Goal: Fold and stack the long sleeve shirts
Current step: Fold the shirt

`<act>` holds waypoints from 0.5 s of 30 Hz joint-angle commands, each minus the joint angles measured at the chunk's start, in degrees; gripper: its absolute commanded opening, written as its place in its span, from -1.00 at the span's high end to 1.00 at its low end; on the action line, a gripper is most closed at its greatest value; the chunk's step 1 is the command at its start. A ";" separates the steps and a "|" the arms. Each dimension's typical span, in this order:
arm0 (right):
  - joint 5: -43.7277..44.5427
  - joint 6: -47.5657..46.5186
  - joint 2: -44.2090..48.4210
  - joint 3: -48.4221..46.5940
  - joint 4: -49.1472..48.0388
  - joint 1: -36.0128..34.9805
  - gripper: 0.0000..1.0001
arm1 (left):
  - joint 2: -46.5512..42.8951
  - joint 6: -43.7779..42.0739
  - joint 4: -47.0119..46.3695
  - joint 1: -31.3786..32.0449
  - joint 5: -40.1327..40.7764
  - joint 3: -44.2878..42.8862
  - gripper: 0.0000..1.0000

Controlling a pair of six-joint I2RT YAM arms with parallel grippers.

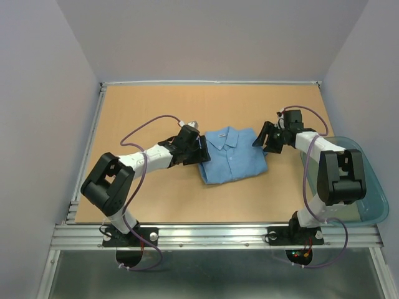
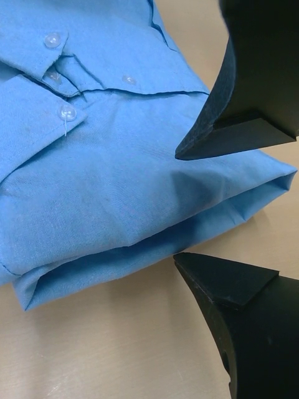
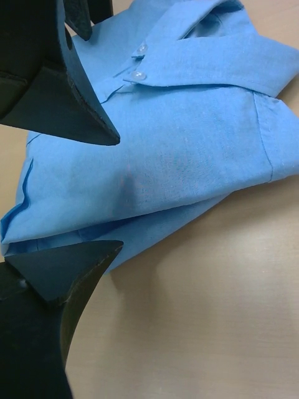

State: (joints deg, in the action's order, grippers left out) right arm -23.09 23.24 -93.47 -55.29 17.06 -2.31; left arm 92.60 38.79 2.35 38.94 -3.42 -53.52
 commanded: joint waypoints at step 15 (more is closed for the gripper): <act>6.30 -4.26 -0.13 2.11 -3.52 -2.70 -0.28 | 2.94 -1.17 -2.00 0.17 -0.80 -1.06 -0.33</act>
State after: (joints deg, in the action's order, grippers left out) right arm -20.25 20.64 -93.47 -54.85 15.62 -3.97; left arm 94.85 38.46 1.72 38.94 -3.95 -53.52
